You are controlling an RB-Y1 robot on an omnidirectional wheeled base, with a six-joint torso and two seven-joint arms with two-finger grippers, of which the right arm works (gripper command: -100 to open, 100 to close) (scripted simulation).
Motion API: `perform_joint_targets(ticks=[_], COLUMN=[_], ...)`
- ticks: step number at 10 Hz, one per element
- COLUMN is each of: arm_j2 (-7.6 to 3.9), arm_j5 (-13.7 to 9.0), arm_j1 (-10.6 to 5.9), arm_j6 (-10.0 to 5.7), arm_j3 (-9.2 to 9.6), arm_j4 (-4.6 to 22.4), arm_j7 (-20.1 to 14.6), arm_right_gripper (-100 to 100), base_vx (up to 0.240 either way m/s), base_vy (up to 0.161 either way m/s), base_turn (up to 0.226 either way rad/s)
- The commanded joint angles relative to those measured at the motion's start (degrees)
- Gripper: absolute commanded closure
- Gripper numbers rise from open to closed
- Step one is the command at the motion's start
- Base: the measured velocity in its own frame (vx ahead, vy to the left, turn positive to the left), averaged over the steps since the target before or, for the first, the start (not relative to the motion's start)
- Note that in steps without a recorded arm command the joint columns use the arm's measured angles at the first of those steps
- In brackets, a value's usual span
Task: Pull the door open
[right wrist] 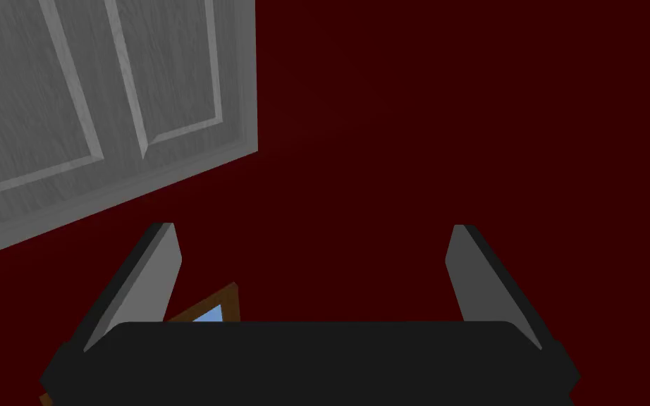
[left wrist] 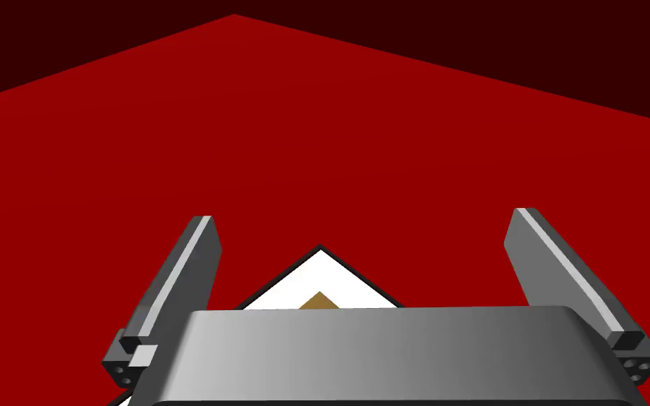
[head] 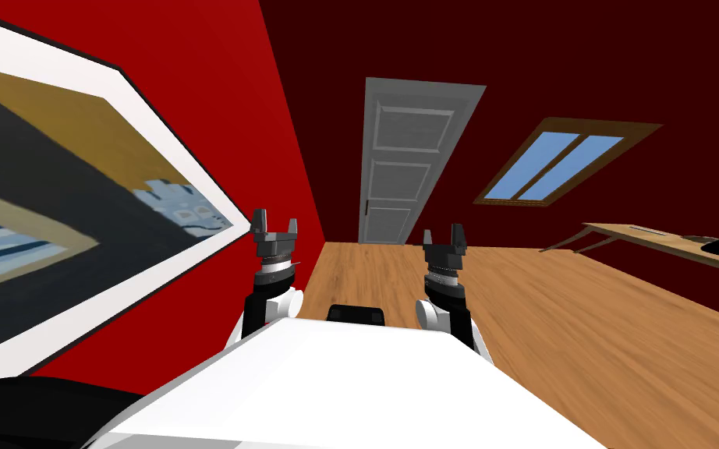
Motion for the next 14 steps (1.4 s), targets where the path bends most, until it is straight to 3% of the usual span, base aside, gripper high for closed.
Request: perform_joint_targets(ticks=[1, 14], arm_j2=[-0.59, -3.50], arm_j5=[-1.30, -10.41], arm_j1=[-0.64, -5.09], arm_j6=[-0.50, -4.02], arm_j3=[0.15, 1.23], arm_j4=[1.98, 15.88], arm_j7=[-1.38, -11.05], arm_right_gripper=[-100, -100], base_vx=[0.086, 0.116], base_vy=[0.014, 0.002], base_turn=[0.092, 0.073])
